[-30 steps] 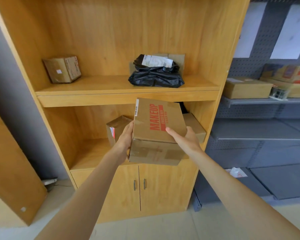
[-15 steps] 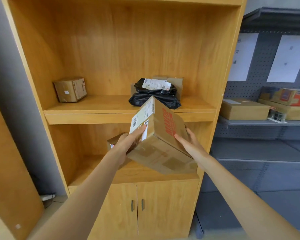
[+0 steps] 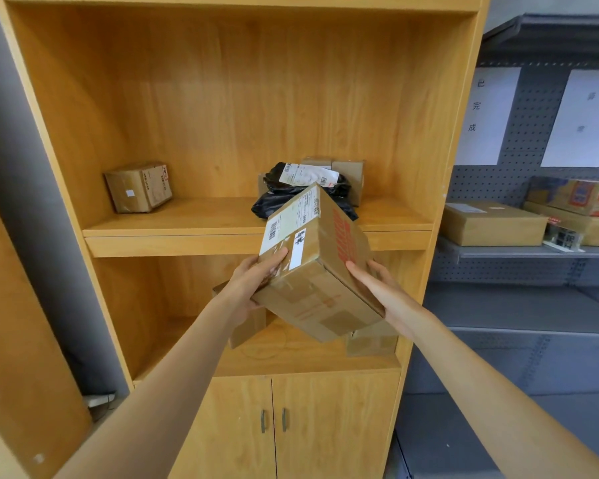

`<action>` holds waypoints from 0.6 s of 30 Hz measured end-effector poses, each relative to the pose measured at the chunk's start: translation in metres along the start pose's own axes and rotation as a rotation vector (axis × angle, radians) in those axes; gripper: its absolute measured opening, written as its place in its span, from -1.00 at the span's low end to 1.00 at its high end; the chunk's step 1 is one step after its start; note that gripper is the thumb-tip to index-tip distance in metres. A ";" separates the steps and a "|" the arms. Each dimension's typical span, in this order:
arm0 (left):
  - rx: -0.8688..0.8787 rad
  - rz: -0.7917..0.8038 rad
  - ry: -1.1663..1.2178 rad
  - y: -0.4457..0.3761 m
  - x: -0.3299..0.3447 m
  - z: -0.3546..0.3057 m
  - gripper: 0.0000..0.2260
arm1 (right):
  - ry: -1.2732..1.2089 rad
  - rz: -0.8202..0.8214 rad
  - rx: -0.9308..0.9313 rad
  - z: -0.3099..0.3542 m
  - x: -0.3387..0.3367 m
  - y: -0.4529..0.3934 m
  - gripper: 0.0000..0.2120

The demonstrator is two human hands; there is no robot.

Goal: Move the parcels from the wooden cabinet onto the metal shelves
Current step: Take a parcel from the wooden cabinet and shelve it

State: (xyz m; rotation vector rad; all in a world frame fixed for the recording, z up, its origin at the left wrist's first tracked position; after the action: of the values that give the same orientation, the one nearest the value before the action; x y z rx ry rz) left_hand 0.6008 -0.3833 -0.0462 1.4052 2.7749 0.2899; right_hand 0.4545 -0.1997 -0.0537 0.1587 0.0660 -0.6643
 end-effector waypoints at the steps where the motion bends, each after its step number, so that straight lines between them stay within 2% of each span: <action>1: 0.000 -0.005 0.009 0.001 0.002 0.000 0.03 | 0.001 -0.009 0.007 0.000 -0.001 0.000 0.12; 4: 0.009 -0.013 0.072 0.004 0.011 -0.003 -0.15 | 0.012 0.006 0.005 0.000 -0.002 -0.003 -0.02; 6: 0.008 -0.028 0.123 0.002 0.016 -0.003 -0.26 | 0.027 0.025 -0.004 -0.001 -0.003 -0.007 0.00; 9: 0.007 -0.027 0.126 0.001 0.023 -0.002 -0.24 | 0.080 -0.001 -0.010 0.001 -0.005 -0.004 0.06; 14: 0.017 -0.032 0.176 -0.007 0.034 0.004 -0.26 | 0.180 -0.023 -0.016 0.015 -0.001 -0.002 -0.08; 18: 0.044 -0.010 0.206 -0.010 0.044 0.002 -0.26 | 0.251 -0.028 -0.059 0.035 0.002 0.003 0.04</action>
State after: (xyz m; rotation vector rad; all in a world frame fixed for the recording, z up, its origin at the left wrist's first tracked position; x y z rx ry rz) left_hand 0.5665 -0.3538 -0.0472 1.4475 2.9677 0.3976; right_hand 0.4582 -0.2047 -0.0190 0.1839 0.3297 -0.6669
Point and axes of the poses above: each hand's wrist, its own y-axis away from the middle knuckle, its own x-axis out of the palm, z = x × y, the point moved 5 cm from there along -y, towards the middle knuckle, and after that the axes turned 7 degrees about z, right-handed, at the moved point
